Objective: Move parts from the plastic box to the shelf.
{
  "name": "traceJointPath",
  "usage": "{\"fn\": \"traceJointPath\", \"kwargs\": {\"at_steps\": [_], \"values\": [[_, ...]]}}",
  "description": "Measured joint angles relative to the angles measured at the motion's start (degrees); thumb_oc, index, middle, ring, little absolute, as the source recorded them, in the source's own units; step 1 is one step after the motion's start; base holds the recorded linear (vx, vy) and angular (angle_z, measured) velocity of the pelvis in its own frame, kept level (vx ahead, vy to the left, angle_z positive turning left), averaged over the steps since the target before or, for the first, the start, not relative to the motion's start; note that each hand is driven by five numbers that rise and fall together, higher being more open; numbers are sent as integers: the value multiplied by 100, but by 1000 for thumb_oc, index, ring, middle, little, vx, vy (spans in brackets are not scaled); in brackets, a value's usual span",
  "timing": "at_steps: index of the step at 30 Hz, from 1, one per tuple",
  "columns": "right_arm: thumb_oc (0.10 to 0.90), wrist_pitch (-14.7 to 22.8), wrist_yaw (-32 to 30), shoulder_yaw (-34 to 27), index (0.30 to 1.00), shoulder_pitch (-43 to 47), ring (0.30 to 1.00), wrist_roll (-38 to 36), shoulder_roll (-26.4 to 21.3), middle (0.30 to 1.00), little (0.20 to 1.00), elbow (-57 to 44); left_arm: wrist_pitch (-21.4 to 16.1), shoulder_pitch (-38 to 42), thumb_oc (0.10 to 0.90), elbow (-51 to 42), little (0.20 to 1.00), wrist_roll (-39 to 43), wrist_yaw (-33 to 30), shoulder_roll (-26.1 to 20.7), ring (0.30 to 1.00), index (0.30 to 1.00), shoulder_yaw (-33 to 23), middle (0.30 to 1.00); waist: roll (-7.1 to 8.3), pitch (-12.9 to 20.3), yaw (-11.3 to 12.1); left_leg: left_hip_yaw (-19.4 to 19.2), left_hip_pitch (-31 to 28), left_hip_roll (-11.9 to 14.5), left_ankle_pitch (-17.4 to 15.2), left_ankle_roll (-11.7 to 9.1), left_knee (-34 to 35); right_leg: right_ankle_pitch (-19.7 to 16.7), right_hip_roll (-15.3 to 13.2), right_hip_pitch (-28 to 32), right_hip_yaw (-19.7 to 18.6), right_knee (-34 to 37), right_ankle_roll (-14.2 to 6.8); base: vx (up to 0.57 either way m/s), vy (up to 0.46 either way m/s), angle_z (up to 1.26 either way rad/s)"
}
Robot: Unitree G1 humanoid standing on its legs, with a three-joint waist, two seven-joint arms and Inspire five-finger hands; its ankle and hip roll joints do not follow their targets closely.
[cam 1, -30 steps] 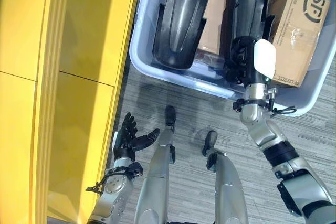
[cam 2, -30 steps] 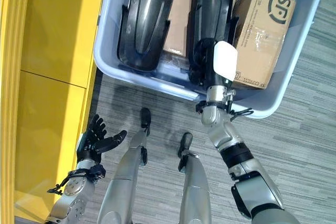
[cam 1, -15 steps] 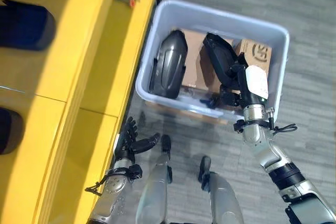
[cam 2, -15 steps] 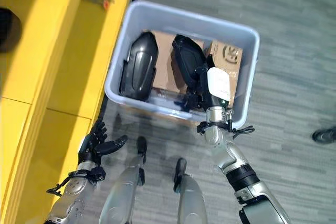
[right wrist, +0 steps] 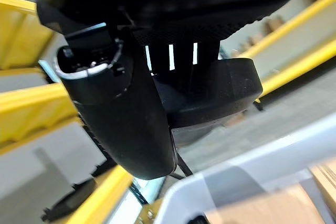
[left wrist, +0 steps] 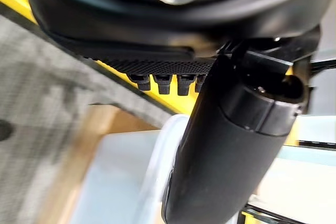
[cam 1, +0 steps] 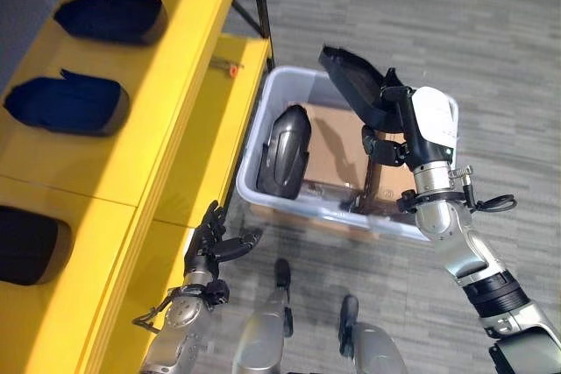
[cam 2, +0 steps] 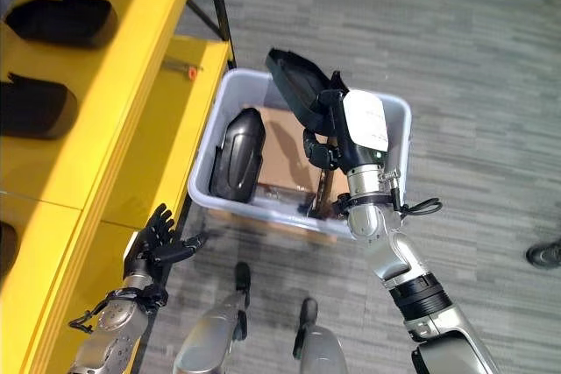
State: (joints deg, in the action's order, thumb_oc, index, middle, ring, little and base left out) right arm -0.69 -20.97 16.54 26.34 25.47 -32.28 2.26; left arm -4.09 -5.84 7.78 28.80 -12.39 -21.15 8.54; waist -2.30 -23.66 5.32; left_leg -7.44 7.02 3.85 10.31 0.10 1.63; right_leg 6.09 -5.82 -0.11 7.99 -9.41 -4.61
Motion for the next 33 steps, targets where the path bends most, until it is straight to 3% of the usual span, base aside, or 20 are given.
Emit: {"fn": "traceJointPath", "kwargs": {"at_steps": [6, 10, 14, 16, 17, 18, 20, 22, 23, 24, 25, 26, 29, 31, 32, 33], "values": [[400, 56, 270, -48, 300, -6, 300, -375, -14, 300, 300, 18, 34, -140, 900, 2, 1000, -2, 174, 65, 1000, 1000, -22, 1000, 7, 459, -52, 14, -426, 68, -23, -29, 57, 63, 100, 471, 22, 123, 57, -60, -139, 2], [400, 65, 404, -39, 300, -14, 300, -454, -41, 300, 300, 51, 65, -304, 900, 23, 1000, -2, 166, 265, 1000, 1000, -103, 1000, 20, 561, -39, 114, -480, 187, -39, -99, -128, 248, 205, 479, 65, -258, 184, -128, -200, 8], [400, 130, 447, 69, 300, 1, 300, -624, -39, 300, 300, 51, 122, -693, 900, 76, 1000, 6, 159, 271, 1000, 1000, -182, 1000, -10, 595, 26, 375, -513, 431, 155, -390, -56, 522, 484, 291, 219, -858, 486, -194, -204, 17], [400, 205, 453, 144, 300, 10, 300, -657, -43, 300, 300, 48, 146, -884, 900, 91, 1000, 10, 156, 274, 1000, 1000, -246, 1000, -66, 637, 152, 345, -431, 607, 132, -422, 71, 612, 586, 55, 263, -1114, 642, -165, -136, 22], [400, 218, 497, 198, 300, -8, 300, -667, -52, 300, 300, 66, 217, -922, 900, 283, 1000, 13, 152, 288, 1000, 1000, -244, 1000, -84, 647, 179, 183, -310, 695, -350, -393, 12, 645, 614, 28, 471, -1151, 806, -229, -196, 56], [400, 242, 538, 229, 300, -6, 300, -738, -117, 300, 300, 63, 243, -950, 900, 330, 1000, 15, 160, 293, 1000, 1000, -240, 1000, -92, 651, 206, 3, -273, 730, -635, -263, 46, 543, 600, 20, 606, -1152, 885, -207, -173, 83], [400, 249, 564, 230, 300, -37, 300, -778, -337, 300, 300, 62, 244, -919, 900, 393, 1000, 13, 174, 294, 1000, 1000, -178, 1000, -89, 658, 165, -584, -117, 870, -1251, -305, 5, 426, 430, 34, 1153, -1007, 1064, -110, -116, 105], [400, 248, 563, 85, 300, -265, 300, -774, -565, 300, 300, 59, 253, -689, 900, 634, 1000, 14, 188, 288, 1000, 1000, -45, 1000, 0, 696, 45, -1188, 122, 916, -875, -495, -389, 338, 140, 19, 1791, -848, 1203, -152, -50, 148], [400, 241, 563, 38, 300, -368, 300, -773, -588, 300, 300, 59, 269, -641, 900, 714, 1000, 14, 184, 283, 1000, 1000, -15, 1000, 99, 759, 71, -1268, 208, 948, -766, -598, -789, 314, 26, -17, 1923, -748, 1256, -102, -11, 121], [400, 241, 564, 36, 300, -426, 300, -774, -592, 300, 300, 49, 276, -647, 900, 754, 1000, 14, 177, 282, 1000, 1000, -22, 1000, 225, 829, 89, -1237, 200, 1016, -678, -632, -1235, 206, -91, -23, 2018, -595, 1296, -127, 17, 108], [400, 268, 563, -44, 300, -512, 300, -776, -599, 300, 300, -45, 283, -638, 900, 738, 1000, 13, 189, 280, 1000, 1000, -14, 1000, 302, 867, -9, -977, -65, 1299, -625, -761, -1815, -5, -131, 52, 2206, -230, 1347, -110, 110, 123], [400, 317, 560, -193, 300, -653, 300, -775, -580, 300, 300, -82, 282, -607, 900, 723, 1000, 11, 199, 357, 1000, 1000, -16, 1000, 276, 905, -73, -955, -585, 1826, -664, -861, -2396, -114, -121, 84, 2492, -84, 1284, -131, 172, 133], [400, 324, 524, -481, 300, -780, 300, -774, -575, 300, 300, -240, 286, -565, 900, 723, 1000, 7, 285, 414, 1000, 1000, 43, 1000, 211, 945, -419, -928, -1330, 2199, -615, -941, -2221, -209, -135, -103, 2861, -140, 1080, -35, 149, 86], [400, 327, 421, -759, 300, -862, 300, -772, -570, 300, 300, -247, 323, -431, 900, 743, 1000, 1, 382, 447, 1000, 1000, 129, 1000, 149, 956, -575, -1029, -1764, 1995, -712, -1018, -1428, -333, -142, -378, 2857, -184, 857, -27, 242, 89], [400, 303, 396, -1007, 300, -999, 300, -771, -578, 300, 300, -252, 357, -376, 900, 722, 1000, -29, 421, 470, 1000, 1000, 219, 1000, 72, 974, -698, -1470, -1934, 1753, -820, -1027, -687, -430, -172, -499, 2902, -165, 714, 32, 346, 165], [400, 270, 348, -1323, 300, -1251, 300, -767, -601, 300, 300, -276, 371, -252, 900, 656, 1000, -66, 471, 503, 1000, 1000, 301, 1000, -69, 979, -833, -1876, -1937, 1475, -996, -875, -111, -581, -145, -686, 2879, -224, 555, 53, 281, 133]]}}
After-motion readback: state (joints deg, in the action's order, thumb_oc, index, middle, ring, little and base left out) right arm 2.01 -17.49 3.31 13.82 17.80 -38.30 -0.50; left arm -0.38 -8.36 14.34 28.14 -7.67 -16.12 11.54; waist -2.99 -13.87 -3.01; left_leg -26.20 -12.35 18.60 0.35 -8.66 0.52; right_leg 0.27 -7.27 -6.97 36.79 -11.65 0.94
